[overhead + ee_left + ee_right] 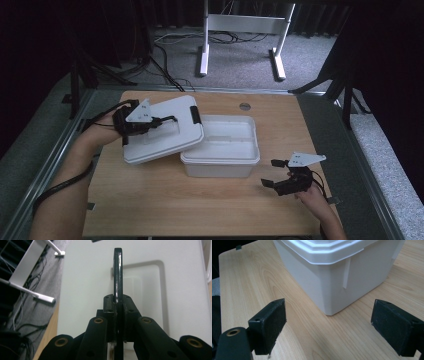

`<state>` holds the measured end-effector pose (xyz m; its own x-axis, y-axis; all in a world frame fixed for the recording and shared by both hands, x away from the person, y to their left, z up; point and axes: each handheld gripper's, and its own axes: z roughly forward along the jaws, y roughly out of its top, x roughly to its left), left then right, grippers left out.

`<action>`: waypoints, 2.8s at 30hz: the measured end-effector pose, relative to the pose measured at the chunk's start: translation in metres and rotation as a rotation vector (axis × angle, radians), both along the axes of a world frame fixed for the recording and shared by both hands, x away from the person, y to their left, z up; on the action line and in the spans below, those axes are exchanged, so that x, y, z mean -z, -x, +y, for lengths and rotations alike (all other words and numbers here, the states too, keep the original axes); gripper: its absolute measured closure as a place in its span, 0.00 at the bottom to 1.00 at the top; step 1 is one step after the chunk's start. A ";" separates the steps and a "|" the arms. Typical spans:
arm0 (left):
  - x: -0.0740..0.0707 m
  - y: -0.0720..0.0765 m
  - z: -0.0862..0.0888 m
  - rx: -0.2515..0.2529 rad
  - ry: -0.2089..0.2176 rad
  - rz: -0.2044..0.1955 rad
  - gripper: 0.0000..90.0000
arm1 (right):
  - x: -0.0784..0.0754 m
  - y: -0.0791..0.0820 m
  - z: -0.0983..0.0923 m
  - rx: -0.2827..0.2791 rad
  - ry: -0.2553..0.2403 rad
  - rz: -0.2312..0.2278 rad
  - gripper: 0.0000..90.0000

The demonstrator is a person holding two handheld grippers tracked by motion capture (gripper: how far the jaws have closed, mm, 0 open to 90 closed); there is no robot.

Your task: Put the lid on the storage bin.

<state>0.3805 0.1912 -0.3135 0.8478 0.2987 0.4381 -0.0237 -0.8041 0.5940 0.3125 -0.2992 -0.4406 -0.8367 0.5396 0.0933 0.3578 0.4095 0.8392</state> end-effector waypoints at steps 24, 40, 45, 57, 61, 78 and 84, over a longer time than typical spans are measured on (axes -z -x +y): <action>-0.009 -0.012 -0.082 0.147 0.020 0.009 0.94 | 0.002 0.001 -0.002 -0.002 -0.015 0.003 0.14; -0.009 -0.015 -0.125 0.218 -0.008 0.024 0.94 | 0.001 0.003 -0.006 -0.001 -0.019 0.006 0.14; -0.008 -0.018 -0.134 0.230 -0.015 0.042 0.94 | 0.001 0.002 -0.006 -0.003 -0.019 0.006 0.14; 0.004 -0.022 -0.157 0.251 -0.053 0.071 0.94 | 0.003 0.002 -0.010 0.006 -0.027 0.012 0.14; 0.007 -0.024 -0.162 0.254 -0.069 0.082 0.94 | 0.003 0.001 -0.010 0.006 -0.026 0.012 0.14; 0.015 -0.030 -0.174 0.244 -0.086 0.127 0.93 | 0.005 0.001 -0.011 0.005 -0.032 0.019 0.14; 0.014 -0.032 -0.170 0.240 -0.046 0.170 0.84 | 0.005 0.001 -0.010 0.004 -0.030 0.019 0.14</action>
<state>0.4124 0.0215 -0.3279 0.9543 0.0636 0.2920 -0.1198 -0.8137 0.5688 0.3114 -0.3096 -0.4457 -0.8323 0.5400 0.1254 0.3754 0.3827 0.8442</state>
